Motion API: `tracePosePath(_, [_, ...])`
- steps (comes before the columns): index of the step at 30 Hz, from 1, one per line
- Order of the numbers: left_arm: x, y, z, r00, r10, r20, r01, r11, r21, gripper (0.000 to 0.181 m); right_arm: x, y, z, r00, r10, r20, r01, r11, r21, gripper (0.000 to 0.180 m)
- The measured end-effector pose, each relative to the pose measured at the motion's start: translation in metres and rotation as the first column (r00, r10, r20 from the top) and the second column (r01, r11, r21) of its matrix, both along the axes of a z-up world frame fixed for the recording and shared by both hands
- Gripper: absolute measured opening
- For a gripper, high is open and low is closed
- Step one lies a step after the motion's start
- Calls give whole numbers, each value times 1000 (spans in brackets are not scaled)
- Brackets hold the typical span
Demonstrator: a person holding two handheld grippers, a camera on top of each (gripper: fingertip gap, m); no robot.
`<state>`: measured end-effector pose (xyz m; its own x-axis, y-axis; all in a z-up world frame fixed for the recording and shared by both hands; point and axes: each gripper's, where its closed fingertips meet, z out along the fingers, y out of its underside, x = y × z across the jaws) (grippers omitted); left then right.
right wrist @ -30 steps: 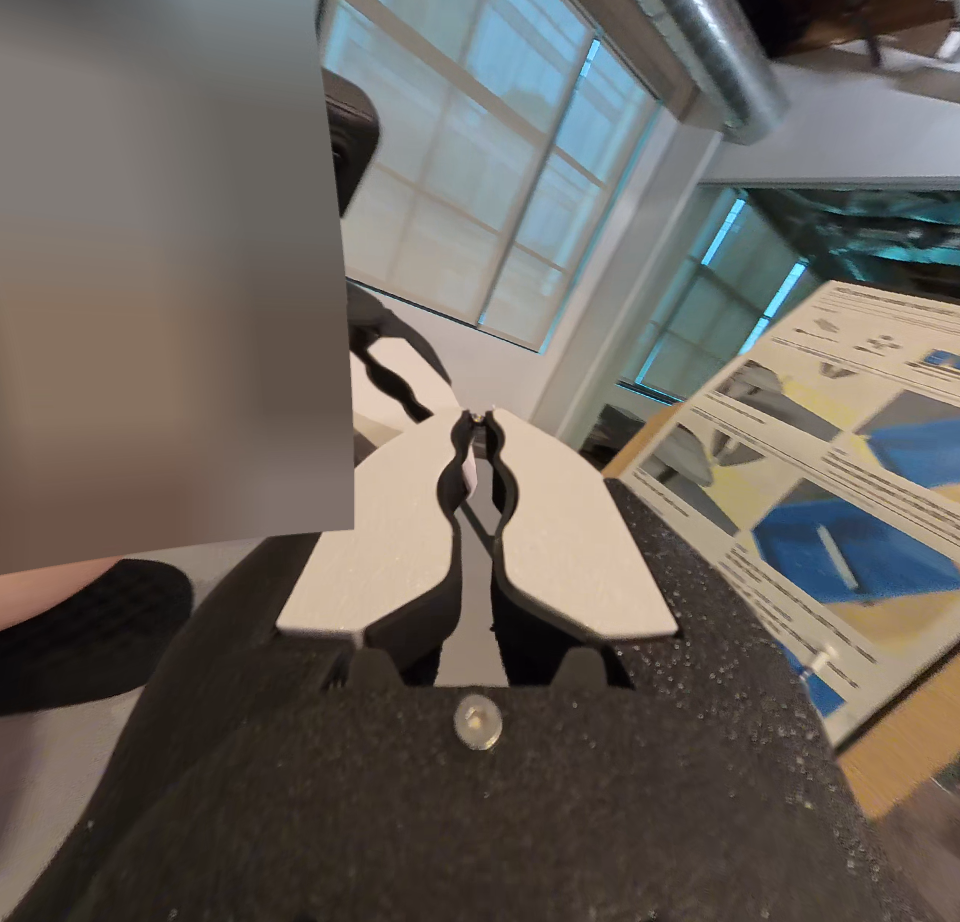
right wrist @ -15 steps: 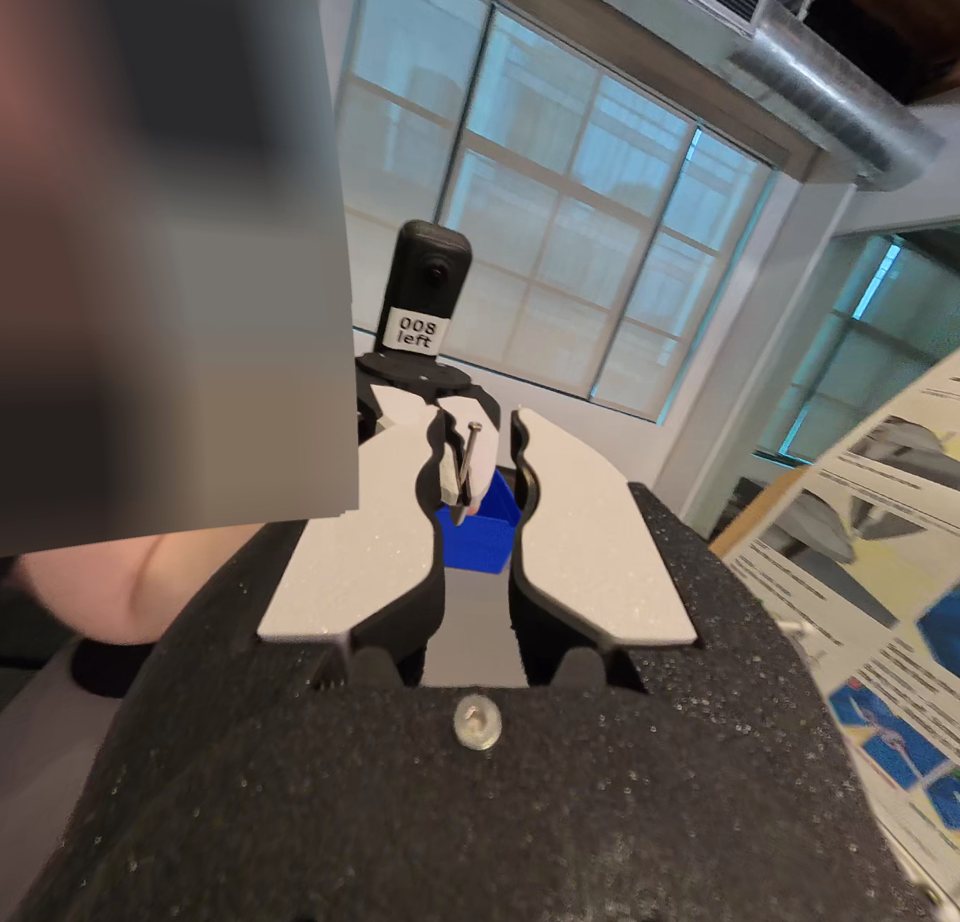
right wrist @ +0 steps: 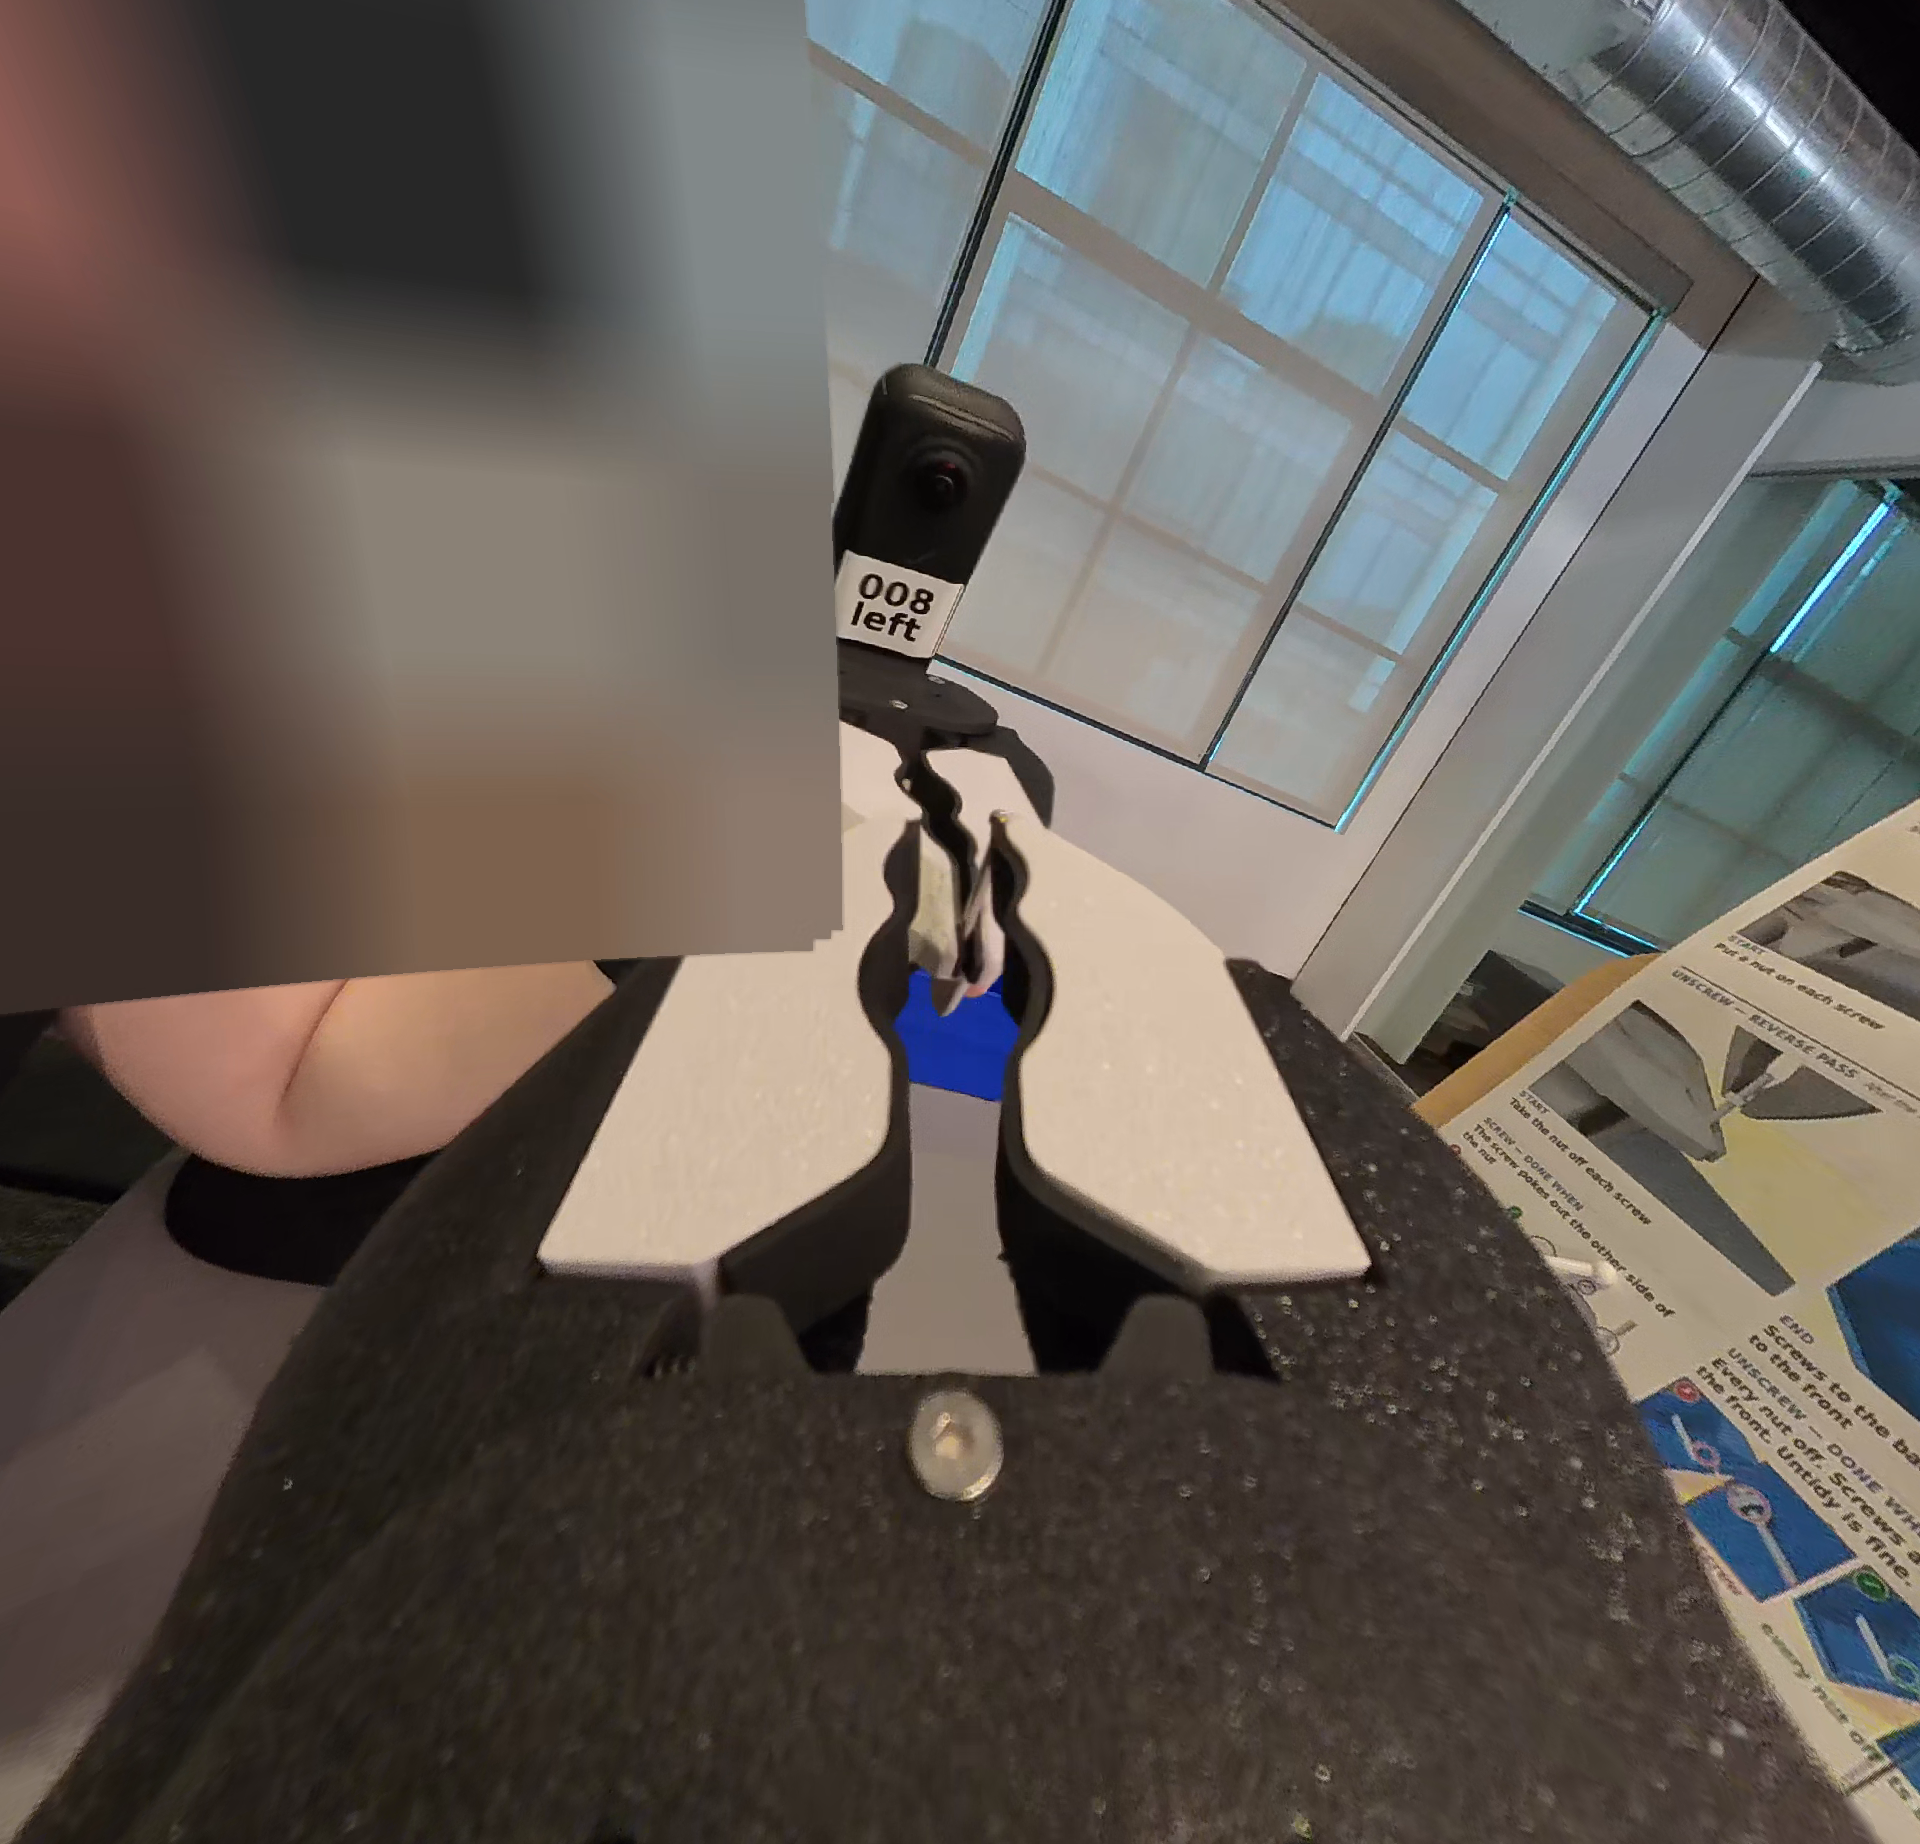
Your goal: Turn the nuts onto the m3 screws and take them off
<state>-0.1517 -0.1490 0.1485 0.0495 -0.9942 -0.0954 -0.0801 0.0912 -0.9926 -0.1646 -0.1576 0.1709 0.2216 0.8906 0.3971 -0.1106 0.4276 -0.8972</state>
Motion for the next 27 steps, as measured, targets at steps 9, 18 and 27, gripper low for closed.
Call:
tracePosePath(9, [2,0,-2,1000,-11,-4,11,1000,2,2,-2,2,2,999,-31,-15,32,999,21,16])
tracePosePath(18, [1,0,-2,1000,-29,2,29,1000,-8,2,1,7,3,998,-63,-18,63,998,18,18])
tracePosePath(27, [-1,2,-2,1000,-26,10,27,999,-28,2,4,7,5,997,-65,-29,66,998,19,15])
